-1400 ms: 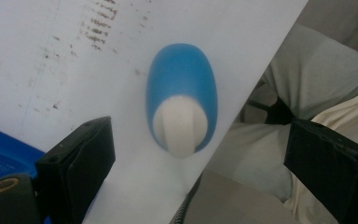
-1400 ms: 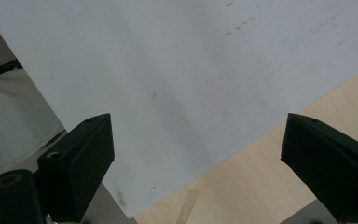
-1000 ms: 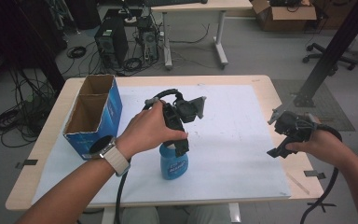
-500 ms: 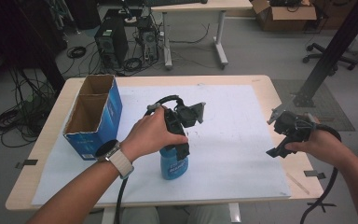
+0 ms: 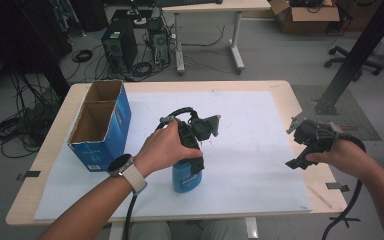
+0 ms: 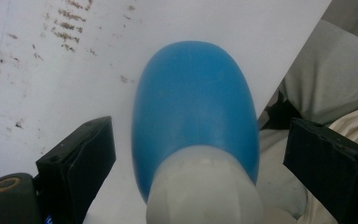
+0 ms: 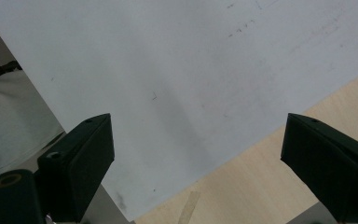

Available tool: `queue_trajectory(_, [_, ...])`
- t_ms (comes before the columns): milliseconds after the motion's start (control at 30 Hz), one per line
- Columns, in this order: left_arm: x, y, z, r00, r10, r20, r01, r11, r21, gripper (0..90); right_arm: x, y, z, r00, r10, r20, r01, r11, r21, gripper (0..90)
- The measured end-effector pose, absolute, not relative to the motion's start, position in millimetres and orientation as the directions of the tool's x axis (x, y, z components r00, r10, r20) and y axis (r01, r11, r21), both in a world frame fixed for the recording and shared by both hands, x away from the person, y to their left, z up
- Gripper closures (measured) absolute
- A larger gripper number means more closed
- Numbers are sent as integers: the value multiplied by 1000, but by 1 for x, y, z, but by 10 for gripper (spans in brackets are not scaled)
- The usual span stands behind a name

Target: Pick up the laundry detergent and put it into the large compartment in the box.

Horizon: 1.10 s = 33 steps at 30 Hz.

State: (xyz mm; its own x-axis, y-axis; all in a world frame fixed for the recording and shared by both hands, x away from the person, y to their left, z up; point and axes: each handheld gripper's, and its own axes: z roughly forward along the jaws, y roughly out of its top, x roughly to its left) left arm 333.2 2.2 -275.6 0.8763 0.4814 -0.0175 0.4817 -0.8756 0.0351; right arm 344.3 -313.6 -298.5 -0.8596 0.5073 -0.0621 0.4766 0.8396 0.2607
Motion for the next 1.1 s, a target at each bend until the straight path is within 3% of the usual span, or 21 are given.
queue_trajectory(433, [336,3,-284,874,486,-20,486,-874,21,118,344,-313,-298,-859,508,-64,477,839,261,94])
queue_trajectory(1100, [336,3,-284,870,492,-9,492,-870,21,243,343,-313,-298,-861,504,-62,474,841,261,94])
